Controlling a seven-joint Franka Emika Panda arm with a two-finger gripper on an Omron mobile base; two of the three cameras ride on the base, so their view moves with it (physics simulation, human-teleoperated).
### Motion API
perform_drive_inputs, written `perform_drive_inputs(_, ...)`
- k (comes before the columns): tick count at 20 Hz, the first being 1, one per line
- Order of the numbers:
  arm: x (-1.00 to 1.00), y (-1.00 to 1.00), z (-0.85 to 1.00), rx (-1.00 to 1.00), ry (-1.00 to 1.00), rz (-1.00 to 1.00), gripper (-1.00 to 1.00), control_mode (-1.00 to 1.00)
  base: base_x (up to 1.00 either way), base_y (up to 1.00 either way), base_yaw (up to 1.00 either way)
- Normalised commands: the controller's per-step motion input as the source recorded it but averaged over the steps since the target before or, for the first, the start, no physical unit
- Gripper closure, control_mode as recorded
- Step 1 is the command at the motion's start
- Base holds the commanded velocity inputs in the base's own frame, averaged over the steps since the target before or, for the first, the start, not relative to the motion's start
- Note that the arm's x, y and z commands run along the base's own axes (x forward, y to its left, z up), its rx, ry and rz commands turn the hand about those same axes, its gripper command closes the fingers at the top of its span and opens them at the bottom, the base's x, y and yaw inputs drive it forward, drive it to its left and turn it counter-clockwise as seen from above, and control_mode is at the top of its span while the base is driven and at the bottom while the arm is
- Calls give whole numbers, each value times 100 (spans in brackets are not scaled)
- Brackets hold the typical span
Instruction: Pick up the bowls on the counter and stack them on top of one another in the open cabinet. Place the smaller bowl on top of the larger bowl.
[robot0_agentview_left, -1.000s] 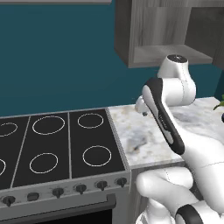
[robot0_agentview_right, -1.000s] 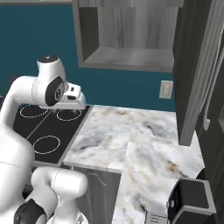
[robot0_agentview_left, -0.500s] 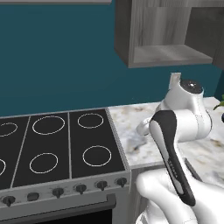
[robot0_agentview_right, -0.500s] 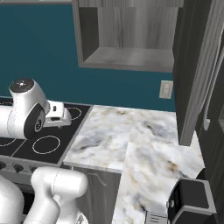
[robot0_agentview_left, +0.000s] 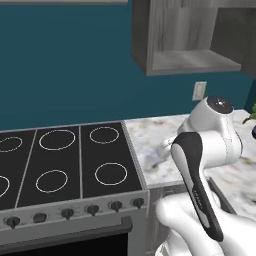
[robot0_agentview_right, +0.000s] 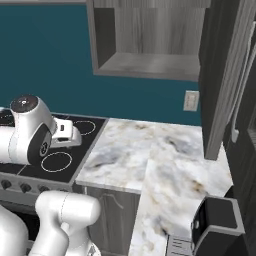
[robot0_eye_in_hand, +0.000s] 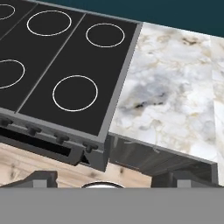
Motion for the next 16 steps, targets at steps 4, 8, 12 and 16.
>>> perform_drive_inputs(4, 0, 0, 0, 0, 0, 0, -100, 100, -57, 12, 6)
perform_drive_inputs(8, 0, 0, 0, 0, 0, 0, -100, 100, -51, 13, 6)
perform_drive_inputs(12, 0, 0, 0, 0, 0, 0, -100, 100, -43, 14, 6)
perform_drive_inputs(16, 0, 0, 0, 0, 0, 0, -100, 100, -36, 17, 5)
